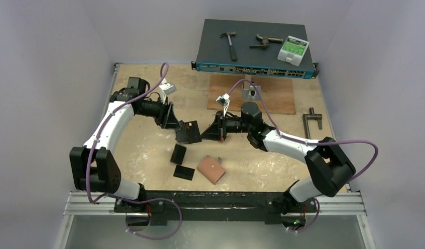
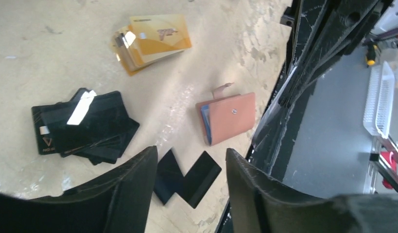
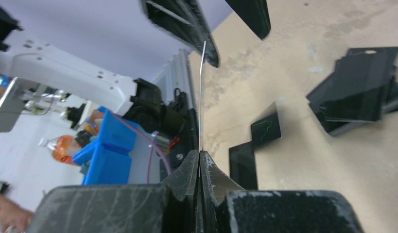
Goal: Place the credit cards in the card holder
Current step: Pick up the card holder from the center of the board.
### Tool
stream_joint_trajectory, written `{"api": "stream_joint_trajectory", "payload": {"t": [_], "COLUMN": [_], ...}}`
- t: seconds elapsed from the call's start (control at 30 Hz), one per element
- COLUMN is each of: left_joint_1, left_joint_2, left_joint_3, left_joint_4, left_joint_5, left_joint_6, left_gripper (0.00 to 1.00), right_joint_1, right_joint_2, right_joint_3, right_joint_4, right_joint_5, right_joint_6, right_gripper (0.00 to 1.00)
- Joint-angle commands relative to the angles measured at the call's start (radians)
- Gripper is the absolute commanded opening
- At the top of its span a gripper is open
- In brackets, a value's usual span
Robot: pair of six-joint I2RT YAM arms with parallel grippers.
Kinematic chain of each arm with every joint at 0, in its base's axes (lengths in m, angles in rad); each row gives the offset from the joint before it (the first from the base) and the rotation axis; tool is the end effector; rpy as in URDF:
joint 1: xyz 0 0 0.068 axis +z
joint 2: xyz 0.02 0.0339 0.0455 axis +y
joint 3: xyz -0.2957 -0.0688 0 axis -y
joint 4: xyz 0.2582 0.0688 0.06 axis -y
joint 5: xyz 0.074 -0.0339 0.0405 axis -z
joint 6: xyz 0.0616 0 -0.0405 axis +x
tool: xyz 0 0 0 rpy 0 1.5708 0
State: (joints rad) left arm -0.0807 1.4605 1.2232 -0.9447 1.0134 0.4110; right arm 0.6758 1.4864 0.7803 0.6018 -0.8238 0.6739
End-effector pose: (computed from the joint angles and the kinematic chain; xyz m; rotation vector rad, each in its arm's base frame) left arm 0.2878 -0.0757 0.3064 0.8182 2.2092 -1.2064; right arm 0.2414 0.2515 0.2742 -0.7155 1.8130 1.6394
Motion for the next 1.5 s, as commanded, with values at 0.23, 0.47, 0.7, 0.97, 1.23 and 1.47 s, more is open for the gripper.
{"api": "stream_joint_trajectory", "payload": {"t": [0.23,0.47,0.7,0.97,1.23,1.47], "left_joint_1": [0.005,0.001,0.0,0.0,0.0,0.0], "left_joint_2": [-0.028,-0.098,-0.115,-0.117,-0.125,-0.155], "left_joint_3": [-0.023,-0.16,-0.208,-0.207,-0.196,-0.207], "left_joint_4": [0.102,0.336,0.489,0.574,0.554,0.541], "left_joint_5": [0.016,0.246,0.279,0.293,0.302,0.307], "left_joint_6": [-0.043,-0.275,-0.4,-0.511,-0.522,-0.547], "left_gripper": [0.69,0.71,0.54,0.19,0.0,0.0], "right_joint_1": [0.002,0.001,0.001,0.002,0.002,-0.001], "right_joint_2": [-0.005,0.011,0.032,0.066,0.095,0.127], "right_joint_3": [0.088,0.111,0.109,0.107,0.118,0.119], "right_joint_4": [-0.194,-0.077,0.025,0.108,0.195,0.423], "right_joint_5": [0.161,0.164,0.144,0.123,0.06,0.029], "right_joint_6": [-0.124,-0.03,0.056,0.113,0.156,0.292], "right_gripper": [0.0,0.0,0.0,0.0,0.15,0.33]}}
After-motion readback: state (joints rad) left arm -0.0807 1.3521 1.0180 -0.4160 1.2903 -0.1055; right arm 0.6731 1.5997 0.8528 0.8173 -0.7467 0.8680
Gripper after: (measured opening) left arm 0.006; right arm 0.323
